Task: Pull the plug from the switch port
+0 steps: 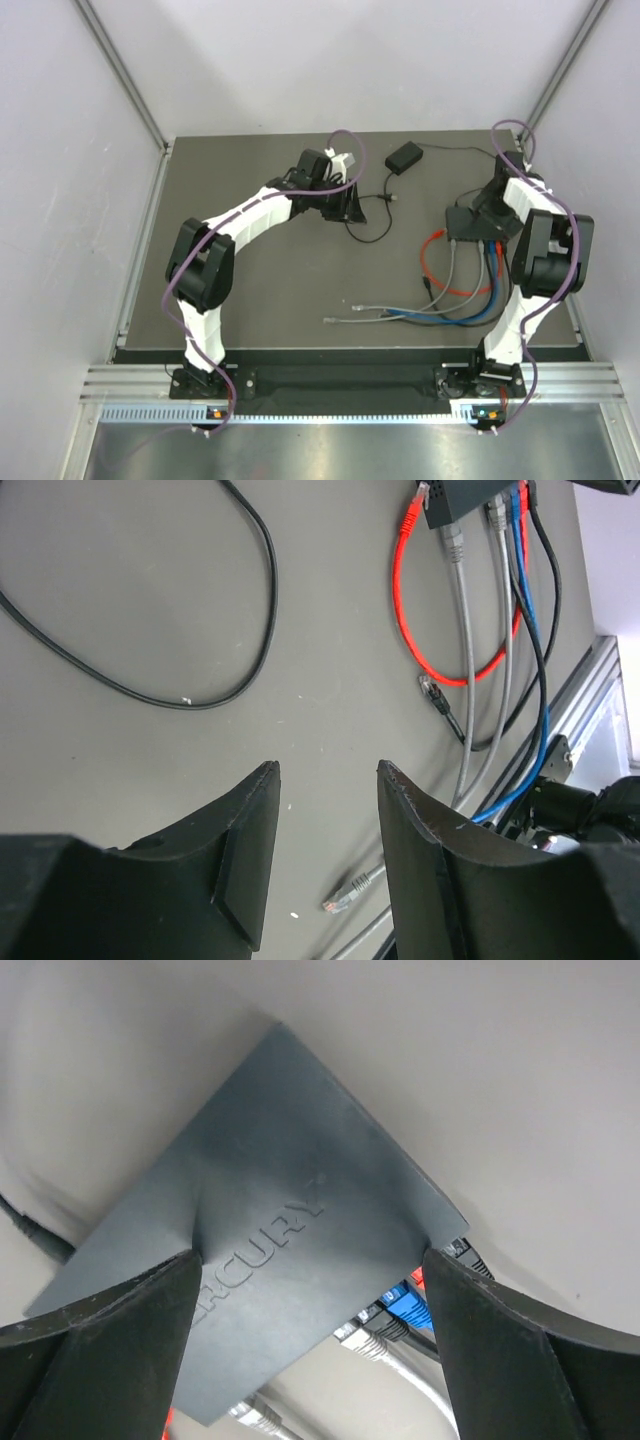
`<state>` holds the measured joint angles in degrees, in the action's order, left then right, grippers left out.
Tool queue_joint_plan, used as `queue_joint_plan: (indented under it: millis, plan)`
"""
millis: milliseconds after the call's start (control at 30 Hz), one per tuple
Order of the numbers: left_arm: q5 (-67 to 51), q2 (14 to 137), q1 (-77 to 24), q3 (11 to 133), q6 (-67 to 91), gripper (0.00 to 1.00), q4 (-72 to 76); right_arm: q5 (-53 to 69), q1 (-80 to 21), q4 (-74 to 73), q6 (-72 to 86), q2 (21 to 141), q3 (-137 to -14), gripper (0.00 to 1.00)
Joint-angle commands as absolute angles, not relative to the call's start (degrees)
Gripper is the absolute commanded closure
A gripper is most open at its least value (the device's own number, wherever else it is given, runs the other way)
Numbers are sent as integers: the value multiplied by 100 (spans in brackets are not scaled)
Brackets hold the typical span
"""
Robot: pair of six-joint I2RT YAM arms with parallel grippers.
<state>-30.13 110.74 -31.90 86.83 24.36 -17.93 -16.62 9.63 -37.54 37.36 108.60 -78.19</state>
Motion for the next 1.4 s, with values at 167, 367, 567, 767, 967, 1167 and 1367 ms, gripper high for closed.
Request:
queue_joint_plan:
  millis: [167,367,567,767,967,1167,1367]
  plan:
    - [-2875,10749,-3419,8929,2312,50,-1582,-511,458,-2857,2339,11364,-7866,15]
    - [-2636,11082,-3700,9140,2443,47,-1162,254,-34,-2575,2066,11181,-7673,19]
    - [-3242,11880,-3911,9764,2829,46,-555,-622,-88,-3180,1705,10479,-7857,19]
    - [-3533,12759,-3964,10264,3576,47,712,-222,-158,-3314,1590,9380,-7261,20]
    - [-3402,13824,-3964,11671,3893,46,667,1518,-106,-2497,1784,9150,-6215,35]
    - [-3217,14422,-3964,12225,4253,48,1167,2539,289,-1521,2091,9307,-5801,53]
    - [-3200,14756,-4034,12269,5036,48,2099,3313,772,-459,2574,9422,-5108,60]
